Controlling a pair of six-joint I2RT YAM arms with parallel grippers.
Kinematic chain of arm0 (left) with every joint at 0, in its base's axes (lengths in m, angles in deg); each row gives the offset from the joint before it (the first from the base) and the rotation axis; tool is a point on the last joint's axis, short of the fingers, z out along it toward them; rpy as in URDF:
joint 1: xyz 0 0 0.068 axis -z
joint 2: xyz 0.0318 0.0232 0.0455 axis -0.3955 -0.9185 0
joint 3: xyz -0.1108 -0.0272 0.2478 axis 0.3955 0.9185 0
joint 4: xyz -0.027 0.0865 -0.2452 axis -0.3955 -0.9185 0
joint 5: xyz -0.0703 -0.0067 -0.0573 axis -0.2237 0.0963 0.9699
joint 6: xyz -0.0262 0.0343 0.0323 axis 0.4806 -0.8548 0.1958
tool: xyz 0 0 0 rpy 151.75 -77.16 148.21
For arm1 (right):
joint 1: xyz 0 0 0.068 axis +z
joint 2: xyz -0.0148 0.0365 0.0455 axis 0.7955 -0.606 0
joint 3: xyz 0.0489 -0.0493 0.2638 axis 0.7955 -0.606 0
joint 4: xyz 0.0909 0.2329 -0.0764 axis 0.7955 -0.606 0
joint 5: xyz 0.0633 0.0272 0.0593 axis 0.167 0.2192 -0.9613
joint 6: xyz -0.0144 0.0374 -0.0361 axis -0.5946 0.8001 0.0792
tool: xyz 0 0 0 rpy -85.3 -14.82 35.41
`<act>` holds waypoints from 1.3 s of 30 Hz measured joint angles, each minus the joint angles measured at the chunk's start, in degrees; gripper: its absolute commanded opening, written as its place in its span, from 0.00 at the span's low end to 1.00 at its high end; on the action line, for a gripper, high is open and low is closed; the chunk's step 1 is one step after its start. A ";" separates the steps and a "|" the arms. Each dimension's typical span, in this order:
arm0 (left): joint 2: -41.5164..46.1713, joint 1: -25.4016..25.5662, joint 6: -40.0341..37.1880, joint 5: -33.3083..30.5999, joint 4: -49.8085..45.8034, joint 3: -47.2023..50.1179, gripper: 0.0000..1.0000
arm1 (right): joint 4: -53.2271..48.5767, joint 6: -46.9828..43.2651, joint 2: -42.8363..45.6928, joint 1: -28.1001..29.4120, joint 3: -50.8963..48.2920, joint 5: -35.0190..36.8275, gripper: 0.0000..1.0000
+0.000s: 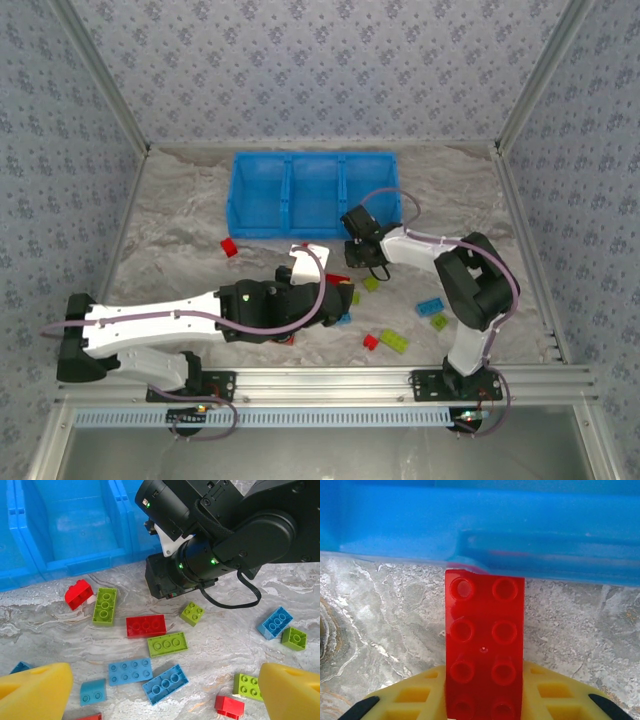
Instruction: Sort the legos into containers by color
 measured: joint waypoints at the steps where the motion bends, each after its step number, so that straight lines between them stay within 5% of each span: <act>1: 0.22 0.00 0.13 -0.04 0.02 0.20 0.96 | -0.37 -0.02 0.70 0.35 -0.26 0.46 0.27; 11: 0.70 0.00 0.55 -1.29 0.31 0.94 0.96 | -7.82 0.11 17.00 -0.72 -0.20 2.27 0.31; 25: -5.81 -2.32 0.24 -2.19 -0.39 -8.28 0.97 | -11.10 -2.89 -11.45 -11.96 26.73 -1.57 0.30; 34: -6.25 -2.71 2.14 -0.52 -2.14 -8.28 0.94 | -15.06 -3.04 -17.88 -13.62 32.13 -3.98 0.57; 39: -6.25 -2.80 2.62 0.13 -2.56 -8.13 0.95 | -15.91 -3.06 -16.37 -13.62 32.57 -4.68 0.58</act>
